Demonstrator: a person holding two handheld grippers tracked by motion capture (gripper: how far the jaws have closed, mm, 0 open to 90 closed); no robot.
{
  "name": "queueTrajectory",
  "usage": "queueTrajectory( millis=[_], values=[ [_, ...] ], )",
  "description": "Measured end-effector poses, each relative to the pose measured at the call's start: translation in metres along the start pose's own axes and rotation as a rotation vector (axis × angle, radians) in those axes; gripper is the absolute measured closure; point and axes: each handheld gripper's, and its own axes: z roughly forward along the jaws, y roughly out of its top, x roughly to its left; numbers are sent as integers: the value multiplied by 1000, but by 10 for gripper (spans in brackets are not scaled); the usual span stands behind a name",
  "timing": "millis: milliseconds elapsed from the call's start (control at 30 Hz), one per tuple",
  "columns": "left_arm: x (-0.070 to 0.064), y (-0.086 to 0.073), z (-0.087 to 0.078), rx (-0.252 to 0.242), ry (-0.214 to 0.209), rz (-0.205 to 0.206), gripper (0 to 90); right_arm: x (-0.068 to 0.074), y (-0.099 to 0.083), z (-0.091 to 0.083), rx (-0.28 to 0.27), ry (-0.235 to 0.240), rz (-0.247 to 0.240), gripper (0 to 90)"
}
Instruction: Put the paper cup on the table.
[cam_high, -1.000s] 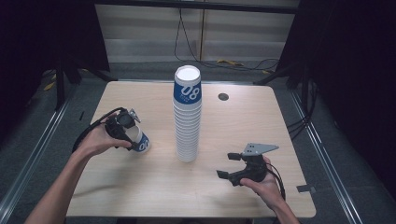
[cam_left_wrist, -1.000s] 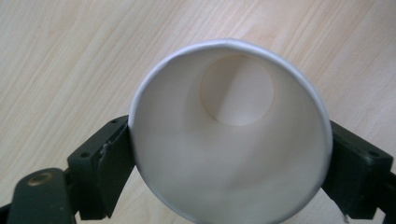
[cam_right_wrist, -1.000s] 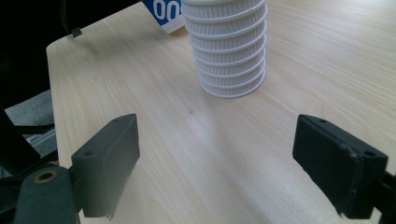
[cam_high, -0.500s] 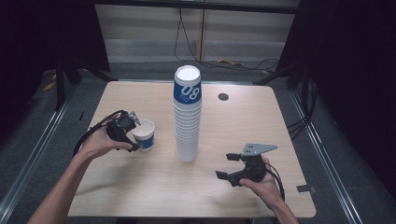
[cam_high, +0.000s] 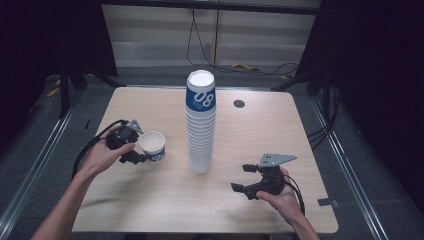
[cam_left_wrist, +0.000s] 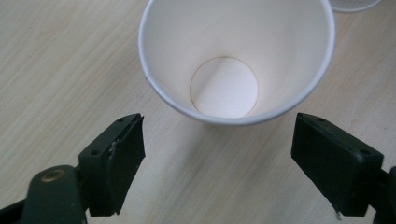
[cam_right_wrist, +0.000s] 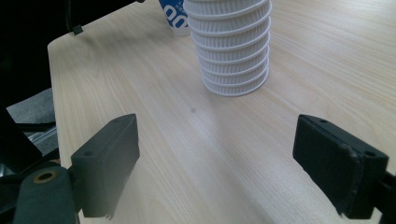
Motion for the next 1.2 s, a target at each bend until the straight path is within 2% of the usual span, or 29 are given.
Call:
queueTrajectory(
  millis=[133, 200, 267, 367, 467, 533, 600, 700, 767, 800, 933, 1000, 1100, 1167, 1200],
  values=[
    [-3, -8, -3, -50, -2, -29, 174, 0, 0, 0, -2, -2, 0, 149],
    [-5, -11, -4, -65, -7, -15, 174, -1, 0, 0, -7, -9, 0, 149],
    [-7, -15, -7, -99, 25, -32, 179, -1, 0, 0, -4, -9, 1, 150],
    [-11, -21, -11, -138, 29, -37, 178, 0, 0, 0, -3, -10, 0, 150],
    [-19, -26, -10, -134, 47, -16, 174, 0, 0, 0, -6, -13, 0, 150],
    [-23, -29, -10, -147, 25, -20, 179, -1, -1, 0, -7, -20, 6, 150],
    [-27, -31, -11, -152, 35, -15, 192, -1, -1, 0, -7, -21, 7, 150],
    [-35, -36, -11, -177, 12, -46, 192, -1, -1, 0, -10, -22, 8, 150],
    [-39, -37, -13, -181, 23, -62, 205, -1, -1, 0, -12, -24, 11, 152],
    [-40, -37, -14, -181, 25, -56, 205, -2, -1, -1, -12, -28, 12, 154],
    [-47, -41, -20, -245, -10, -98, 205, -1, -1, -1, -15, -28, 11, 162],
    [-51, -45, -21, -258, -24, -111, 205, -1, -1, -2, -18, -29, 9, 164],
    [-61, -48, -23, -274, 3, -120, 204, -2, -2, -2, -21, -35, 14, 163],
    [-67, -50, -24, -292, -1, -131, 203, -2, -2, -3, -30, -26, 27, 164],
    [-70, -51, -25, -302, 0, -122, 202, -1, -2, -3, -33, -24, 32, 164]
  ],
)
